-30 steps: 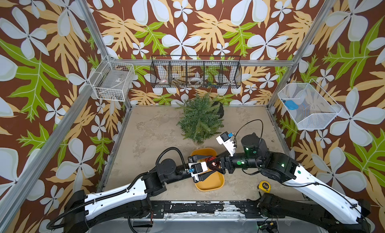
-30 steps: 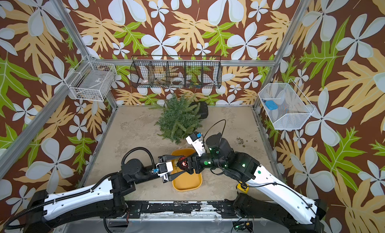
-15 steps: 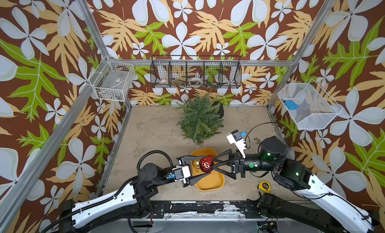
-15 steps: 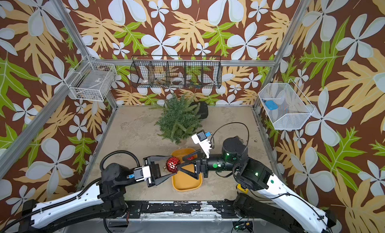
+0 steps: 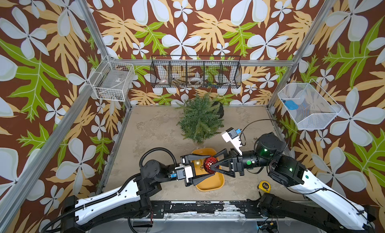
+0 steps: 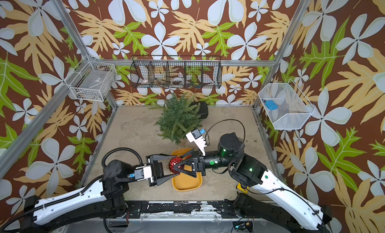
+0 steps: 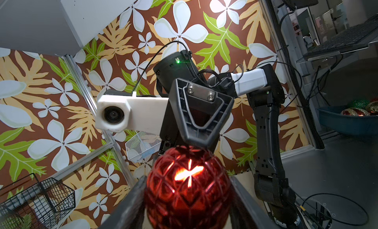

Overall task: Decorate the small christmas tree with ornaments
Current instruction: Adjust the ornament.

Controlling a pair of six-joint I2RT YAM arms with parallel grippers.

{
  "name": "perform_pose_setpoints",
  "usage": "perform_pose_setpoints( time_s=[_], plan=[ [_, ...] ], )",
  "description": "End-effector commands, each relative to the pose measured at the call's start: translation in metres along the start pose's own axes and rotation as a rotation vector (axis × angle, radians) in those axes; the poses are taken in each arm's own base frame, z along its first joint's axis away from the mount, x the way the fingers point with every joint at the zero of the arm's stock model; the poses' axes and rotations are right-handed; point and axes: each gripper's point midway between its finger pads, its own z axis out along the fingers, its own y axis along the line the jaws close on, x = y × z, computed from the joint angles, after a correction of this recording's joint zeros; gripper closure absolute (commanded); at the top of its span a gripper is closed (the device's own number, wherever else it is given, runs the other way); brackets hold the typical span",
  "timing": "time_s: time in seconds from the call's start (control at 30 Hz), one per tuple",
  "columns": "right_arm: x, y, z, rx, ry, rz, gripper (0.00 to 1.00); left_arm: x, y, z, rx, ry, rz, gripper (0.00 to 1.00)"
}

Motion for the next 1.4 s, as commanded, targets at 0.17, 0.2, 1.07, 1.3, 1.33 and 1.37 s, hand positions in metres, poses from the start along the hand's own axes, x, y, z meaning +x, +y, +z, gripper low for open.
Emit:
perform_pose_setpoints(
  time_s=[0.17, 0.2, 1.07, 1.3, 1.33, 1.37],
  plan=[
    [0.003, -0.004, 0.0, 0.01, 0.003, 0.0, 0.34, -0.002, 0.01, 0.001, -0.046, 0.011, 0.025, 0.39],
    [0.003, -0.005, 0.001, 0.01, 0.004, 0.0, 0.35, -0.001, 0.01, 0.002, -0.046, 0.014, 0.022, 0.39],
    [-0.006, -0.015, -0.006, 0.122, -0.032, -0.042, 0.45, -0.001, 0.012, -0.004, -0.064, 0.032, 0.011, 0.13],
    [-0.024, -0.044, -0.018, 0.295, -0.079, -0.098, 0.46, 0.007, 0.04, -0.034, -0.28, 0.082, -0.115, 0.1],
    [-0.029, -0.05, -0.022, 0.316, -0.088, -0.1, 0.46, 0.012, 0.041, -0.037, -0.294, 0.102, -0.137, 0.1],
    [-0.034, -0.056, -0.025, 0.33, -0.096, -0.101, 0.46, 0.017, 0.041, -0.039, -0.303, 0.127, -0.158, 0.12]
  ],
)
